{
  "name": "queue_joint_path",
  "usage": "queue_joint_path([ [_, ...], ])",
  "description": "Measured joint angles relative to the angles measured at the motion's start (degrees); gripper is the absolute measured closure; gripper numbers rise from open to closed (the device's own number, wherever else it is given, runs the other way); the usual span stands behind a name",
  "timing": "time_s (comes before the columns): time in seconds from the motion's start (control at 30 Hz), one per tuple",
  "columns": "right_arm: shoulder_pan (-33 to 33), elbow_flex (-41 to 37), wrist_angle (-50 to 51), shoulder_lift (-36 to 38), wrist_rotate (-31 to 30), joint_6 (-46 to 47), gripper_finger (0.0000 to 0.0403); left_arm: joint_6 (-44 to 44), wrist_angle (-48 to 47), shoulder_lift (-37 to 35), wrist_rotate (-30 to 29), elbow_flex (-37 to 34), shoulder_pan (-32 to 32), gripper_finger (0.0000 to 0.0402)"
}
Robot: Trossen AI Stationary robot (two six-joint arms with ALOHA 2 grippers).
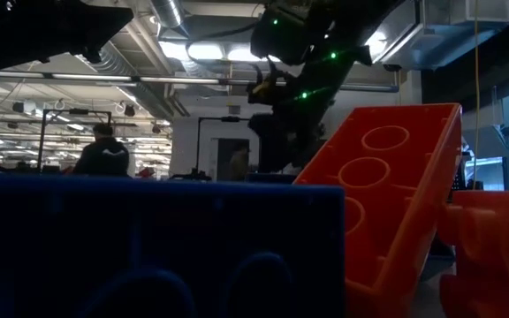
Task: Sort blocks by size
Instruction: Put the blue game piece into the gray bin
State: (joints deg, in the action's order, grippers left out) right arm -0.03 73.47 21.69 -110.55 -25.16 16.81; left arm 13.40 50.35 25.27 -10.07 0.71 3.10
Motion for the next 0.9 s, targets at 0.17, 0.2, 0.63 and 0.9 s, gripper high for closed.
queue_joint_path([
  [0.17,0.86,-0.04,-3.06,-2.01,-1.2,1.78,0.0166,-0.32,-0.11,-0.01,0.02,0.0,-0.01,0.0402],
  [0.2,0.83,-0.04,-3.07,-2.3,-1.2,2.44,0.0166,-0.31,-0.15,-0.01,0.01,0.0,0.0,0.0402],
  [0.63,0.27,-0.08,-2.03,-4.35,-1.15,4.88,0.0166,-0.1,-0.2,0.01,0.0,0.0,-0.01,0.0402],
  [0.9,-0.86,0.04,-3.03,-6.87,1.81,6.85,0.0166,0.08,-0.25,0.0,0.02,0.02,0.0,0.0402],
])
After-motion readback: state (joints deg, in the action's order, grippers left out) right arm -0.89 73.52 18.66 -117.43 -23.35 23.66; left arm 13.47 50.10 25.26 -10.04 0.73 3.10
